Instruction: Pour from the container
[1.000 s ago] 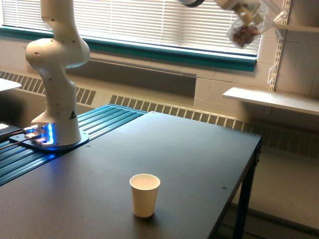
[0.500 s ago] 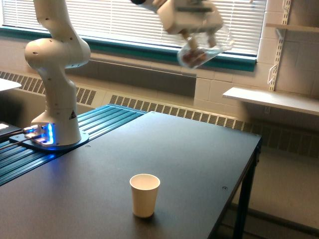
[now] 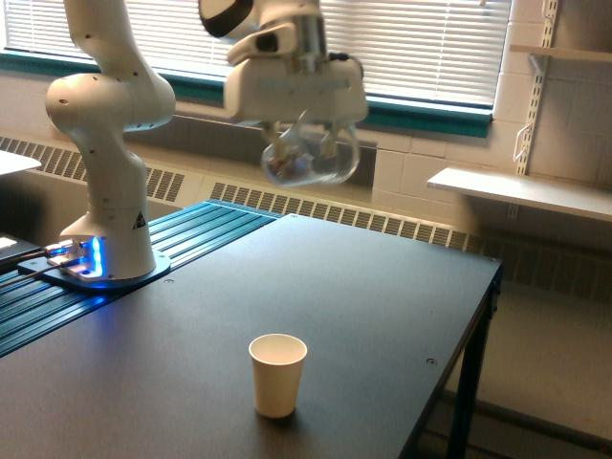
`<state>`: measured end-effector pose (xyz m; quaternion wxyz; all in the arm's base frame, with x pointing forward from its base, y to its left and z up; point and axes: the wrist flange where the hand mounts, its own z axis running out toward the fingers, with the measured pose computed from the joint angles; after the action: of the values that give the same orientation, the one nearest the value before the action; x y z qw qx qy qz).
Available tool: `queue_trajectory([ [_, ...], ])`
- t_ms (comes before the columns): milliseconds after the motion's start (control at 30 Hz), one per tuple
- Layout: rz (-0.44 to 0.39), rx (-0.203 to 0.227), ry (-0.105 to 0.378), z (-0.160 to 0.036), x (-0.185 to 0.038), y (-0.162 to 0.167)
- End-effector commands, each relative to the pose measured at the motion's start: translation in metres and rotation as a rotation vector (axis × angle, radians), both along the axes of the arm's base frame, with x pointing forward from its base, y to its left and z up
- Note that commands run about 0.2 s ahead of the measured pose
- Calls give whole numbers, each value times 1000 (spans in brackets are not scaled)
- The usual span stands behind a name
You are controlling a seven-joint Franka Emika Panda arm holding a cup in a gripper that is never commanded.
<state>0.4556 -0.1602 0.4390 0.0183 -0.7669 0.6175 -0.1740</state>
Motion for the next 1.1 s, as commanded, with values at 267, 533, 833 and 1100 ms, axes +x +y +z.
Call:
queue_trajectory([
  [267, -137, 97, 147, -45, -11, -50],
  [533, -140, 149, 214, -76, 2, -56],
  [833, -128, 219, 291, -109, 14, -47],
  [1100, -132, 299, 356, -133, 14, -41],
])
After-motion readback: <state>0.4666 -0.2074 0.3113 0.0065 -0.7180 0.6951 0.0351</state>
